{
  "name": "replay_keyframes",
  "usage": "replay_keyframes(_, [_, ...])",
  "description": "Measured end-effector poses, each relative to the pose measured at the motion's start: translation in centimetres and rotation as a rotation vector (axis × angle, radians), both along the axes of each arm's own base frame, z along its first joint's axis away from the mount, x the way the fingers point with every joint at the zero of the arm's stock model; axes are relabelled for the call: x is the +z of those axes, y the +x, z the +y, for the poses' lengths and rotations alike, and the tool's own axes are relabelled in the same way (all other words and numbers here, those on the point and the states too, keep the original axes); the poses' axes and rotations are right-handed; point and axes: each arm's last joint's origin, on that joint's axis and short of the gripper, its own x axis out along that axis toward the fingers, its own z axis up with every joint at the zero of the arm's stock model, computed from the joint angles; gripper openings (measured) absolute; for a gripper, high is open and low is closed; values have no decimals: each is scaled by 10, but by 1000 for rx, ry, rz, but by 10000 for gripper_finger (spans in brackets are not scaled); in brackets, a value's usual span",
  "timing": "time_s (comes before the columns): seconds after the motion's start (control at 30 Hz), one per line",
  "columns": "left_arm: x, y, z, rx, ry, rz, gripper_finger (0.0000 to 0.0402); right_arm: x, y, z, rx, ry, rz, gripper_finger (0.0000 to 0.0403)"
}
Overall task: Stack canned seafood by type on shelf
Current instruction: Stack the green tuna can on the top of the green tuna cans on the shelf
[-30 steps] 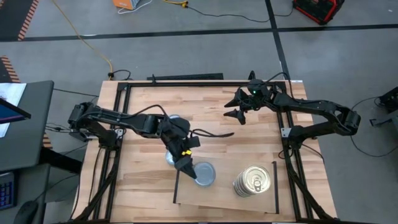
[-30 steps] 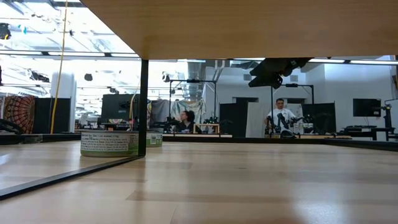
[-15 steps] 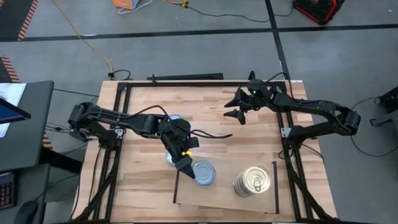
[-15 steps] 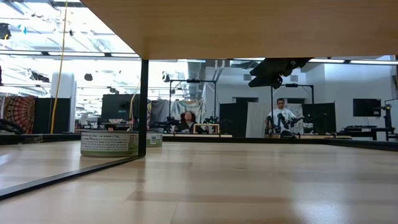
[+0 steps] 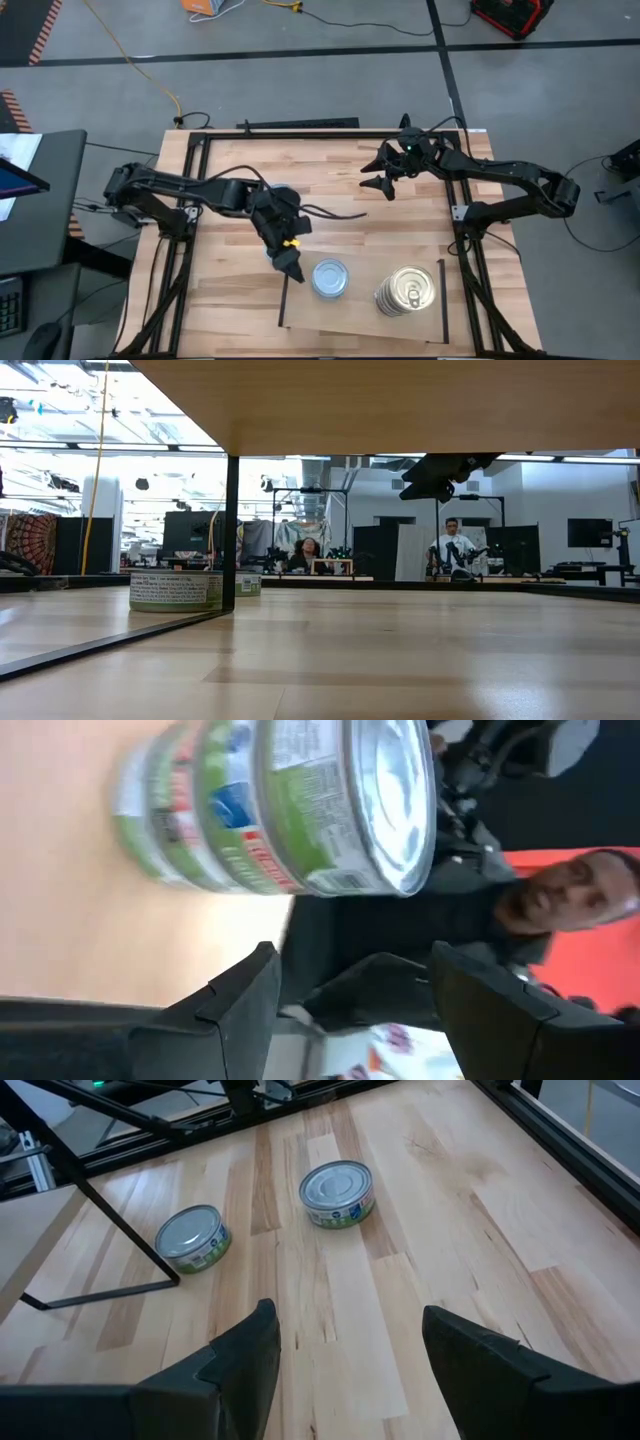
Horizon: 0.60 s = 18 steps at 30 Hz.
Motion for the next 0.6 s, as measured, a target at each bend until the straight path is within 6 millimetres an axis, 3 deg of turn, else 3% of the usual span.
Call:
replay_keyframes(0.33, [10, -40, 19, 58, 376, -31, 240, 0, 0, 0, 0, 2, 1, 270])
replay_keyframes(0.6, [17, -68, 6, 91, 696, -68, 240, -1, 0, 0, 2, 1, 6, 270])
